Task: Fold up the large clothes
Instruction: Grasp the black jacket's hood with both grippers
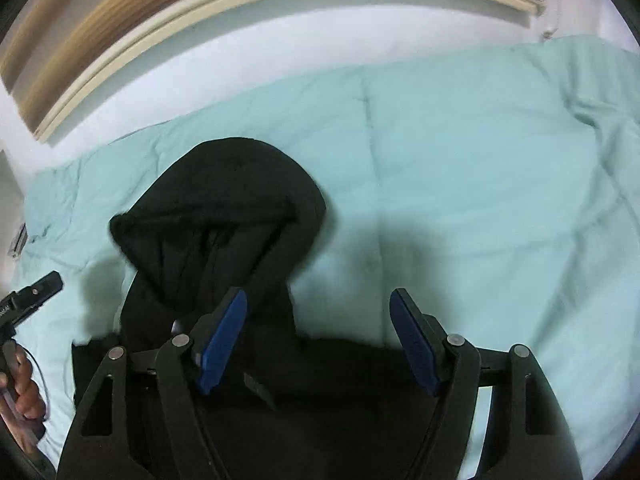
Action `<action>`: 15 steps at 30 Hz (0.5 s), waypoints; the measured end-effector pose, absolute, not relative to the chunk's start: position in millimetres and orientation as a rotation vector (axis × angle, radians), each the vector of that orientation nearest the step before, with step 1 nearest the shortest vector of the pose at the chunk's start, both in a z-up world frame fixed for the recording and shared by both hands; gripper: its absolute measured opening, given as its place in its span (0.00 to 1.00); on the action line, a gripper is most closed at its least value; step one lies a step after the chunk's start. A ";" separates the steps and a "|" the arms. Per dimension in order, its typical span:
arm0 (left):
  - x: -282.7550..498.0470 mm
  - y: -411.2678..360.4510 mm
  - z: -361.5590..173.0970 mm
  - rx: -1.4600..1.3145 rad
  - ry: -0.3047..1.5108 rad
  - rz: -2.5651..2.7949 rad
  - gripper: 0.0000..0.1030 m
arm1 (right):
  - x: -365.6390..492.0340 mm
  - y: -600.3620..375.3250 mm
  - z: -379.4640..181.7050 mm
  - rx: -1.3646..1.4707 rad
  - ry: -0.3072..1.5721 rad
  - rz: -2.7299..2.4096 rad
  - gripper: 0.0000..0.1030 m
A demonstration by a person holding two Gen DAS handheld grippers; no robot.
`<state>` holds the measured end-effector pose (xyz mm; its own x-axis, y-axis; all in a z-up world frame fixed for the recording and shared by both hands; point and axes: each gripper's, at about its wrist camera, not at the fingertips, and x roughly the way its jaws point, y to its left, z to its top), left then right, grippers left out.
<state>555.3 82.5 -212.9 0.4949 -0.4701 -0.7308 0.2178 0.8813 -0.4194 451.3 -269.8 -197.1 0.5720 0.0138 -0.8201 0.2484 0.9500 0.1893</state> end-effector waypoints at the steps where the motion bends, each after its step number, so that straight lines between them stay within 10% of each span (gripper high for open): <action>1: 569.6 78.3 -220.9 -0.280 0.978 -0.431 0.51 | 464.8 -272.1 -205.8 0.309 0.963 -0.128 0.75; 11: 652.8 48.5 -295.1 -0.307 1.036 -0.389 0.51 | 530.0 -273.0 -273.7 0.329 1.039 -0.086 0.74; 15: 666.2 54.3 -297.3 -0.375 1.011 -0.393 0.10 | 540.8 -277.0 -279.5 0.366 1.010 -0.097 0.24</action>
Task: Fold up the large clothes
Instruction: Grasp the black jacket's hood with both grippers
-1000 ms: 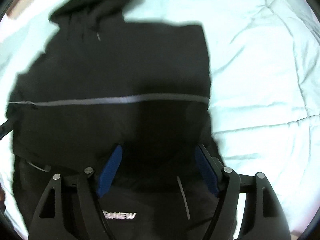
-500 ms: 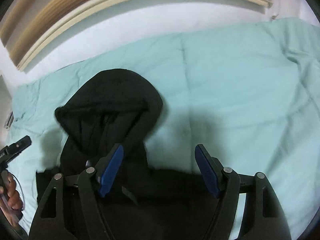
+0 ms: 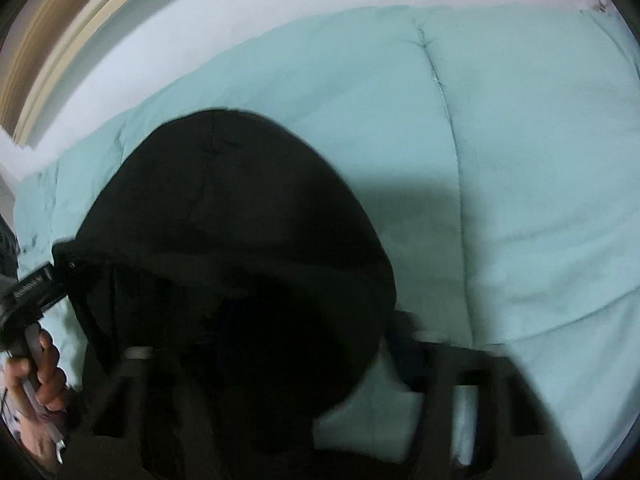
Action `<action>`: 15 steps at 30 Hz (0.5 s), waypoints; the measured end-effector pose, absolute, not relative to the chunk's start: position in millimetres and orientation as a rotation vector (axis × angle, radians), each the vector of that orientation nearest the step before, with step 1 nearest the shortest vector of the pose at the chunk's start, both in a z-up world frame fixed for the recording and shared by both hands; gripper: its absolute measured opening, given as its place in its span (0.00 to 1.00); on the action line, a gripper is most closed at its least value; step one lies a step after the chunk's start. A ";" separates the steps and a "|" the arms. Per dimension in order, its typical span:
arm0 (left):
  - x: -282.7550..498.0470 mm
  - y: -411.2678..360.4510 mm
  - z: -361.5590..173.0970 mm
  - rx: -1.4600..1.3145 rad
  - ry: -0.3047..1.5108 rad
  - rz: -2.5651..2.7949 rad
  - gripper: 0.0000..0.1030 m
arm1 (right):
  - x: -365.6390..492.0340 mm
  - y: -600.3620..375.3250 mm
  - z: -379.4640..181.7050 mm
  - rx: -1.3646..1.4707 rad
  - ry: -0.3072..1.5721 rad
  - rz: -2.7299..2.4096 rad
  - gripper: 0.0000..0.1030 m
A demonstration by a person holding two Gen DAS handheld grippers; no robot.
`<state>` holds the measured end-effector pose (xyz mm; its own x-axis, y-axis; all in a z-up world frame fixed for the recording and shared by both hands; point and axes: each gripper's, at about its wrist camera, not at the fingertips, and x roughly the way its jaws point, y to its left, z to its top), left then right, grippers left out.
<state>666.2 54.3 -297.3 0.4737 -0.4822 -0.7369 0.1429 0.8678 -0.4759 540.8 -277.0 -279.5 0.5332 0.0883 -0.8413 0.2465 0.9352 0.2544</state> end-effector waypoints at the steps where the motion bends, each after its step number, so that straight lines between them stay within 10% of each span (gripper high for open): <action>1: 662.9 58.6 -290.1 -0.399 0.975 -0.406 0.08 | 540.2 -281.7 -277.7 0.373 0.999 -0.131 0.11; 7: 614.2 80.3 -218.6 -0.376 0.732 -0.544 0.07 | 497.7 -307.2 -220.9 0.439 0.758 -0.053 0.06; 15: 657.6 84.6 -351.0 -0.390 1.120 -0.432 0.14 | 540.2 -324.6 -337.2 0.514 1.049 -0.032 0.18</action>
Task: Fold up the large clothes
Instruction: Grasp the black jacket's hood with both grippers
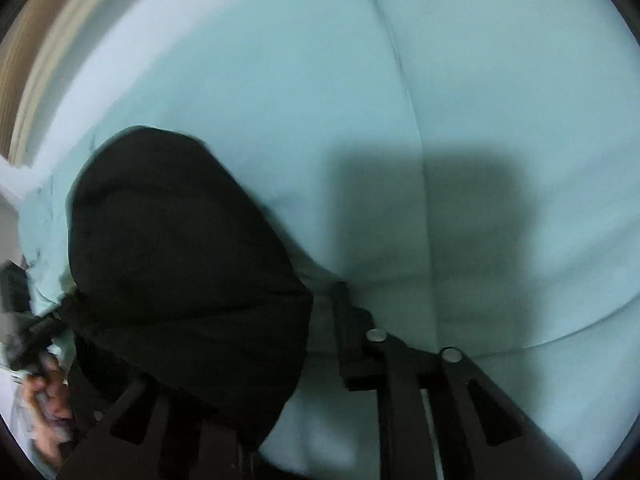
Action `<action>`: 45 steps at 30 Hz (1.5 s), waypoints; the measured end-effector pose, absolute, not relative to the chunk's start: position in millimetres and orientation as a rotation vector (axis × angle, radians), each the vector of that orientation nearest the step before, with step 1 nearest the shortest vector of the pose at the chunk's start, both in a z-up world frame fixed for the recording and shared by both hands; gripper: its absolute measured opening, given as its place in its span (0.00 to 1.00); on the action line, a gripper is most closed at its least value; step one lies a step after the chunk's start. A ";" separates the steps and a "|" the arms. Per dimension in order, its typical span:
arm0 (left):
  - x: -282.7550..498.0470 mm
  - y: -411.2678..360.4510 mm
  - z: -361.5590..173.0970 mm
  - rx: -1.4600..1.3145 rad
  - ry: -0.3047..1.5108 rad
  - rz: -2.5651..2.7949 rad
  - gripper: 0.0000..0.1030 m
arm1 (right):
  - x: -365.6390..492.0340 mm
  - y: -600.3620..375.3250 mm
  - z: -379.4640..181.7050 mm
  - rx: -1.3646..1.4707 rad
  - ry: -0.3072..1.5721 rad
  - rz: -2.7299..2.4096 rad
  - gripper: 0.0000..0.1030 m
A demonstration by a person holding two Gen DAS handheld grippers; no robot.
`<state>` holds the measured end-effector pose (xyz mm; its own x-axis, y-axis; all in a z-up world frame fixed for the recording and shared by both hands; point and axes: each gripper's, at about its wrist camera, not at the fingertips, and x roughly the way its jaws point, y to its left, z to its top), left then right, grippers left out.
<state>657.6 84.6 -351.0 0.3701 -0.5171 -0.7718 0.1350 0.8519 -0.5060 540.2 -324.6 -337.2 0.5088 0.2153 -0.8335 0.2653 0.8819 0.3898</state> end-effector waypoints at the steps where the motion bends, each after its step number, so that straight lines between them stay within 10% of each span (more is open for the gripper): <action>1: 656.8 85.2 -345.7 -0.388 1.112 -0.434 0.16 | 538.3 -326.9 -336.0 0.523 1.043 -0.024 0.19; 9: 613.3 91.2 -273.9 -0.209 0.978 -0.472 0.25 | 496.3 -324.1 -294.4 0.395 1.070 0.019 0.65; 15: 587.3 95.7 -208.8 -0.239 0.790 -0.520 0.27 | 453.9 -308.7 -254.3 0.353 1.013 0.046 0.67; 20: 611.6 56.6 -185.2 -0.170 0.769 -0.576 0.48 | 442.1 -297.8 -231.5 0.355 1.011 0.047 0.67; 31: 648.3 -34.6 -309.4 0.089 1.113 -0.583 0.48 | 414.6 -285.5 -245.5 0.230 1.154 0.045 0.70; 39: 639.4 -16.9 -305.7 -0.011 1.078 -0.596 0.48 | 418.8 -283.9 -215.2 0.506 0.880 0.083 0.85; 45: 646.4 8.9 -313.0 -0.085 1.095 -0.620 0.48 | 461.4 -279.0 -294.9 0.434 1.112 -0.065 0.84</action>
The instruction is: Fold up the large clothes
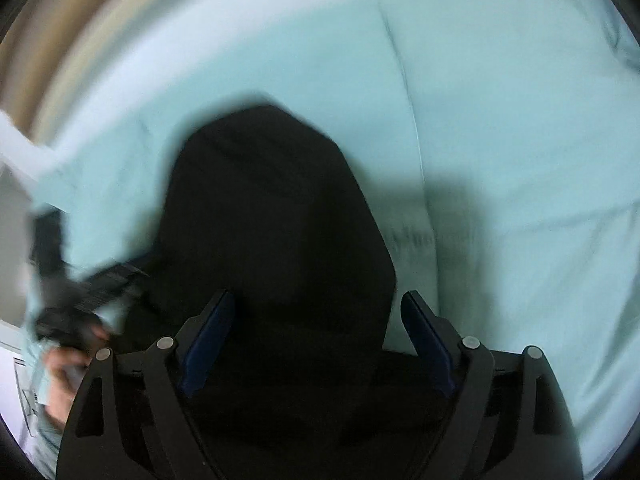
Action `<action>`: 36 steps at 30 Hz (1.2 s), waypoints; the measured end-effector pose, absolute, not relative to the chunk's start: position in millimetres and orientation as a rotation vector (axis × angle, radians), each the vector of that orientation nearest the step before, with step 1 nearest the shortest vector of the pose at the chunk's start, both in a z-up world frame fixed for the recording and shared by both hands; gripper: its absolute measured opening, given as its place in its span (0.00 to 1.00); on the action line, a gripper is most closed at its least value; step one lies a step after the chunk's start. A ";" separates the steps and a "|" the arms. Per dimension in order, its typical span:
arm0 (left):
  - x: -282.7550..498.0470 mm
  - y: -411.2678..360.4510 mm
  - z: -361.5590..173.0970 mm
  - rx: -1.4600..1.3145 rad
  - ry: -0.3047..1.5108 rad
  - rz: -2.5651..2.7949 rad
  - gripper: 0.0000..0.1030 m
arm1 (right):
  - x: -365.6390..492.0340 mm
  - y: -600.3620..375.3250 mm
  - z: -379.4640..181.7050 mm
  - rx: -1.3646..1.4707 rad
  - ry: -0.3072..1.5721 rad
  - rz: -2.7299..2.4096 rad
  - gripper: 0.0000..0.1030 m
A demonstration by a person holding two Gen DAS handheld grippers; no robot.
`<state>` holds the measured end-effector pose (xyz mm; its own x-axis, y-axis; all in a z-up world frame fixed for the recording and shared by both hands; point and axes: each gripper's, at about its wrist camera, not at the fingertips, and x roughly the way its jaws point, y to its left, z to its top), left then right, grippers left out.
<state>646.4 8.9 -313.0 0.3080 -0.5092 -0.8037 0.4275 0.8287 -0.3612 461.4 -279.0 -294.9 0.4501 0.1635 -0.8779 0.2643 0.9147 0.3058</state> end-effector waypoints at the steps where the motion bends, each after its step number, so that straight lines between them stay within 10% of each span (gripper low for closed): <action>1: 647.7 14.5 -321.1 -0.117 1.101 -0.631 0.48 | 462.6 -282.3 -314.6 0.456 1.154 -0.069 0.84; 11: 648.4 28.6 -261.6 -0.101 0.983 -0.724 0.51 | 461.3 -307.6 -310.0 0.488 1.086 0.024 0.85; 14: 666.9 37.0 -243.0 -0.124 0.932 -0.688 0.74 | 468.8 -328.0 -293.0 0.537 1.037 0.064 0.85; 26: 719.4 20.8 -321.4 -0.321 1.204 -0.818 0.74 | 509.3 -338.6 -336.4 0.653 1.176 0.236 0.79; 30: 700.3 9.5 -309.4 -0.149 1.154 -0.797 0.19 | 508.4 -329.4 -323.8 0.571 1.177 0.243 0.41; 36: 625.7 46.6 -220.3 -0.134 0.895 -0.833 0.13 | 473.5 -297.1 -250.7 0.280 1.048 0.277 0.18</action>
